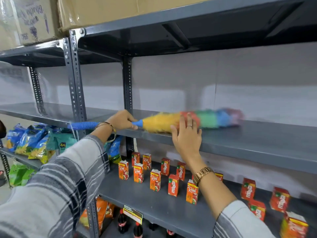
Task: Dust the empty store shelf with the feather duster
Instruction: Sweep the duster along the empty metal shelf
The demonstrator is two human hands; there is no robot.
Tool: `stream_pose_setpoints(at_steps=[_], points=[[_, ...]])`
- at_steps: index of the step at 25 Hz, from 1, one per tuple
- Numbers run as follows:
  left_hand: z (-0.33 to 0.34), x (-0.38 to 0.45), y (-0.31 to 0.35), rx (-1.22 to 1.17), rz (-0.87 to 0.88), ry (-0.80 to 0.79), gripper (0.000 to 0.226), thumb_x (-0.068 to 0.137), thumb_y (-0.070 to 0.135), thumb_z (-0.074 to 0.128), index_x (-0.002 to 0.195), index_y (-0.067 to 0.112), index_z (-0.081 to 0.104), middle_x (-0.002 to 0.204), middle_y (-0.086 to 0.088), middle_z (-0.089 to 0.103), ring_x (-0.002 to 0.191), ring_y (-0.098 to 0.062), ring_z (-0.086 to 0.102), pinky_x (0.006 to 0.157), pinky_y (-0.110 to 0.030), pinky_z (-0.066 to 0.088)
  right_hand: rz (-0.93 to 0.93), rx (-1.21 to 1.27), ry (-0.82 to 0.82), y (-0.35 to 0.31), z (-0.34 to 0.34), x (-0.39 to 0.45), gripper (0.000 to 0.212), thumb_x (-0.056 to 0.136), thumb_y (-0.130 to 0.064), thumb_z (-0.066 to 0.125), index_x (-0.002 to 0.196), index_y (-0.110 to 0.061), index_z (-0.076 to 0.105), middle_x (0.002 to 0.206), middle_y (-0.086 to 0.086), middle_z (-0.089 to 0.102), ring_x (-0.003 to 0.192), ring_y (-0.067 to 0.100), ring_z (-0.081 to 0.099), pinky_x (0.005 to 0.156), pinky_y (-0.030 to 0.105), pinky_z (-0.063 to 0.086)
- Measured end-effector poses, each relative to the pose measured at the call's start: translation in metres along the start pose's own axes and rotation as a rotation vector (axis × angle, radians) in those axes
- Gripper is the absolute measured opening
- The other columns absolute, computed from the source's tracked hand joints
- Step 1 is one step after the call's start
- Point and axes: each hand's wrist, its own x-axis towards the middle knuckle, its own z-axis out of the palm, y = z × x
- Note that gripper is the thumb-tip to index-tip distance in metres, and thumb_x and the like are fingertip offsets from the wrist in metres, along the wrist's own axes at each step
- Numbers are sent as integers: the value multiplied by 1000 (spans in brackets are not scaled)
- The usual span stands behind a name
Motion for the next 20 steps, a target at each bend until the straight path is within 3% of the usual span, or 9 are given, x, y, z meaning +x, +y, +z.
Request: stream_pose_setpoints(at_steps=[2,6,10,12,15,17,19,20], points=[[14,-6,6,100,43,-46,20,82,18,65,94,6,75,91,-18,74,72,-24,57,69,-31,44,37,-6,25,8,-5,1,57,95,-47,32,140,-14,26,153,15,22,137,37,23,103,61,28],[20,11,47,157,29,187,30,85,31,57,75,5,69,83,-16,66,82,-36,63,67,-34,47,56,-80,53,21,-14,0,56,95,-47,33,139,-12,29,152,15,24,138,34,23,108,64,11],[28,26,57,-104,138,-28,29,89,19,59,73,-2,71,73,-13,60,70,-21,51,68,-34,47,89,-125,148,45,-31,-4,54,95,-46,34,135,-11,36,150,16,30,135,36,28,108,65,7],[40,28,70,-90,116,-54,27,88,20,59,87,-2,75,84,-18,69,78,-26,60,78,-35,52,142,-186,168,63,-42,-8,55,94,-47,33,135,-9,37,149,17,31,135,37,28,109,64,5],[44,35,109,-7,92,118,29,87,27,57,102,10,74,107,-15,72,97,-35,66,89,-41,54,256,-277,161,91,-59,-17,60,94,-50,28,137,-9,34,150,18,28,137,37,24,109,63,6],[46,43,127,-116,185,81,26,87,23,60,93,3,75,83,-13,74,80,-29,65,76,-31,53,295,-315,180,110,-74,-23,60,94,-50,30,137,-8,34,150,18,29,137,37,23,109,62,6],[51,42,140,-213,221,-81,27,87,16,63,72,-4,74,41,4,60,53,-17,51,55,-21,40,312,-344,204,126,-87,-28,60,94,-47,34,137,-6,33,149,19,30,137,37,23,110,61,7],[56,40,150,-200,234,-154,31,87,15,63,62,-1,70,32,10,53,49,-15,46,51,-20,36,319,-363,219,134,-95,-33,60,94,-46,36,137,-5,32,148,20,31,137,38,22,110,60,8]])
